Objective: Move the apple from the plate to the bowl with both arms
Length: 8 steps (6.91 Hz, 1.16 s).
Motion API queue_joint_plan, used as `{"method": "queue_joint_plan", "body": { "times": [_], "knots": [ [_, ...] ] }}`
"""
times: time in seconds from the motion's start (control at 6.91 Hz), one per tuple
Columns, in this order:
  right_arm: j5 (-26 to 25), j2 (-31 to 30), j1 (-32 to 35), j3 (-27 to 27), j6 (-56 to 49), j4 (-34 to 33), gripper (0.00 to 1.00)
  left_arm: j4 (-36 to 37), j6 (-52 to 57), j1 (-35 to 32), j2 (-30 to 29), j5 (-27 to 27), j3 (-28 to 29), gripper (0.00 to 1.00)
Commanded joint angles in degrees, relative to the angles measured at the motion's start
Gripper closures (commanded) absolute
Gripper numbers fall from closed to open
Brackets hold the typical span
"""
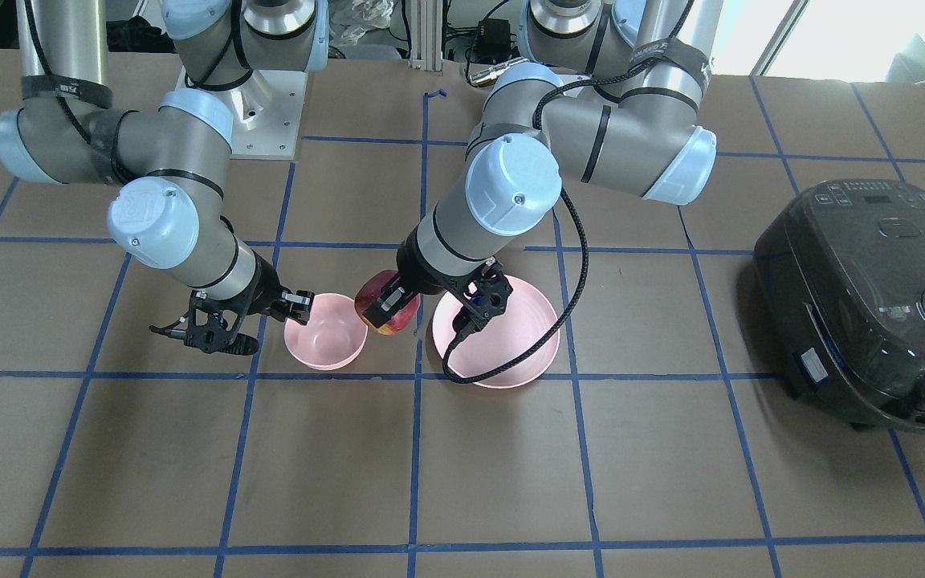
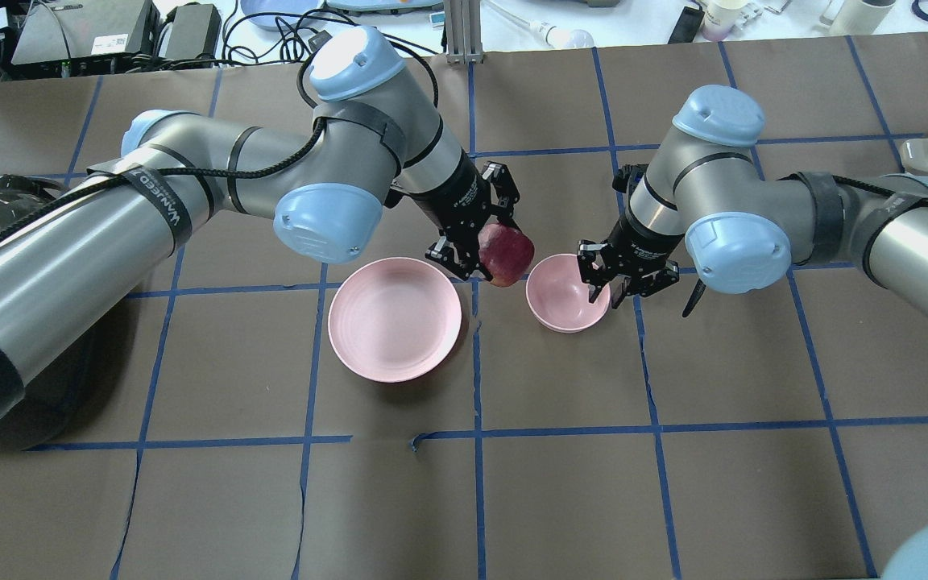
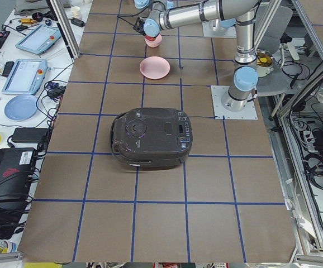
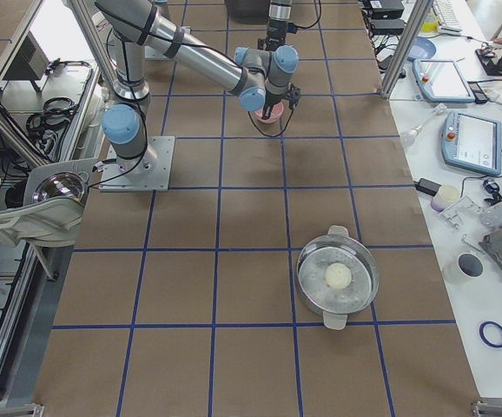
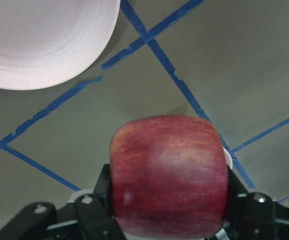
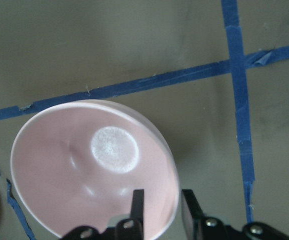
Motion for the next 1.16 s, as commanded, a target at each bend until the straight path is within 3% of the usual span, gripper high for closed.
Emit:
{"method": "queue_joint_plan", "body": {
  "times": [0.0,0.43,0.87,1.01],
  "knots": [
    [-1.1,-0.6,-1.6,-1.3,-0.8,0.3,0.00,0.9,-0.2,-2.4,-1.1,-0.1,-0.3,1.00],
    [-9.2,-3.9,-8.3,-6.7,-6.2,11.0,0.00,14.1,-8.4,-8.7,-7.0,0.8,0.0,1.00],
    [-9.3,-9.4,-8.6,-7.3,-6.3,11.2,0.00,17.9,-7.7,-8.9,-10.0,1.4,-0.2,0.96],
    [-9.5,-9.6,-8.5,-8.2,-6.3,11.3,0.00,17.9,-6.4,-8.9,-10.0,1.5,-0.3,0.17]
  ]
}}
